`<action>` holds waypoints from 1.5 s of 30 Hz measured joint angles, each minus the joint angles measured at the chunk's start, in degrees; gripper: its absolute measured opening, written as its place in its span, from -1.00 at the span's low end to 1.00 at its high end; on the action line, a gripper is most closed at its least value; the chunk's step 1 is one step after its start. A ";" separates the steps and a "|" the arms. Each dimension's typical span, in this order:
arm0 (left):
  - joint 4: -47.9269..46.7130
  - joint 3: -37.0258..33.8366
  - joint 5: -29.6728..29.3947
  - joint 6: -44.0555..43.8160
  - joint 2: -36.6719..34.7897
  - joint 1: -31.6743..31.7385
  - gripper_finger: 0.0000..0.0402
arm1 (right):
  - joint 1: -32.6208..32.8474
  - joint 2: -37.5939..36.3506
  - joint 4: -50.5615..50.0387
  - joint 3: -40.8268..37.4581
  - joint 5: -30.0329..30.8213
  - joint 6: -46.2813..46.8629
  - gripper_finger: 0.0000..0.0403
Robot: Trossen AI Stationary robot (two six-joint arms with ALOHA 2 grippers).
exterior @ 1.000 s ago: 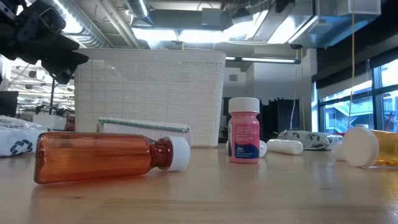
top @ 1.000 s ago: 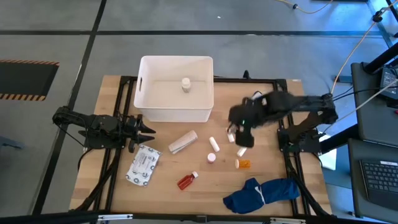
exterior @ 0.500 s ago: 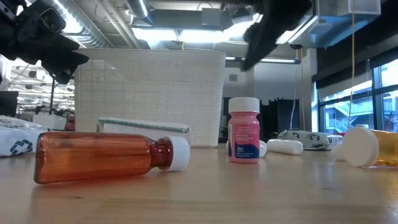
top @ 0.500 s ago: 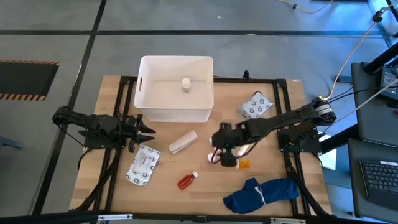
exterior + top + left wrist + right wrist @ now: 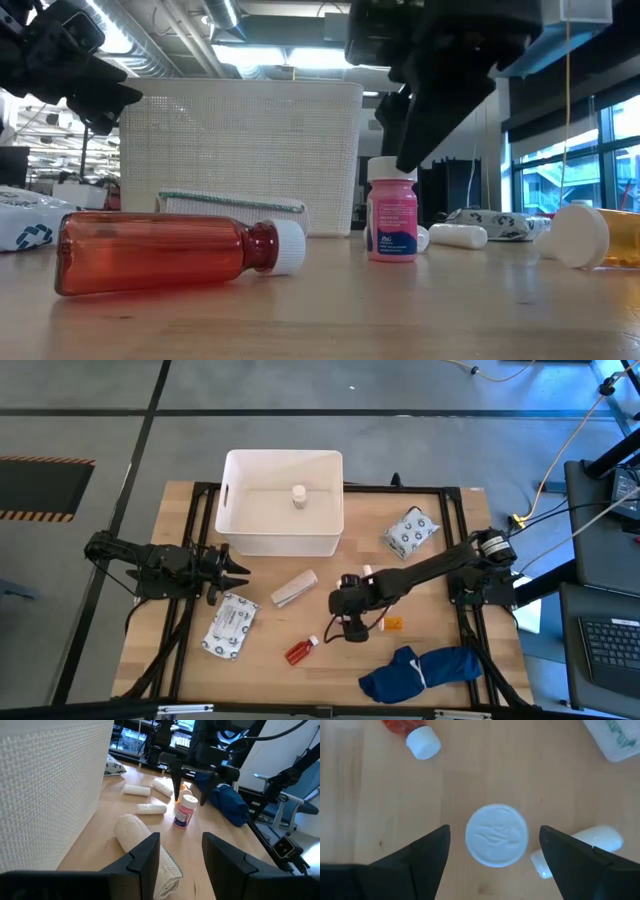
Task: Pick & place medical supplies in basket/bin
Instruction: Put the pink medicine bottle into the white bin
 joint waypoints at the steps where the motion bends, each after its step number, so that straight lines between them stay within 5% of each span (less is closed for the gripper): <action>1: 0.01 0.02 0.00 0.07 0.00 0.00 -0.29 | 0.00 0.15 0.37 0.02 0.00 0.08 0.48; 15: 0.01 -0.01 -1.14 0.11 0.01 0.00 -0.29 | 0.00 0.29 0.94 0.09 -0.04 2.34 -0.19; 23: 0.04 -0.01 -1.09 -3.89 -0.01 0.00 -0.29 | 0.02 0.27 -2.59 4.72 -3.56 5.13 -0.19; 31: 0.04 0.00 -0.98 -4.95 -0.01 0.00 -0.29 | -0.50 -0.38 -21.61 23.64 -3.39 2.87 -0.19; 37: 0.06 0.01 -0.94 -5.01 0.01 0.00 -0.29 | -3.13 -0.47 -35.36 41.51 3.41 -1.47 -0.18; 45: 0.04 -0.01 -0.70 -4.99 -0.01 0.00 -0.29 | -13.00 -0.61 -32.26 57.16 11.80 -12.05 -0.16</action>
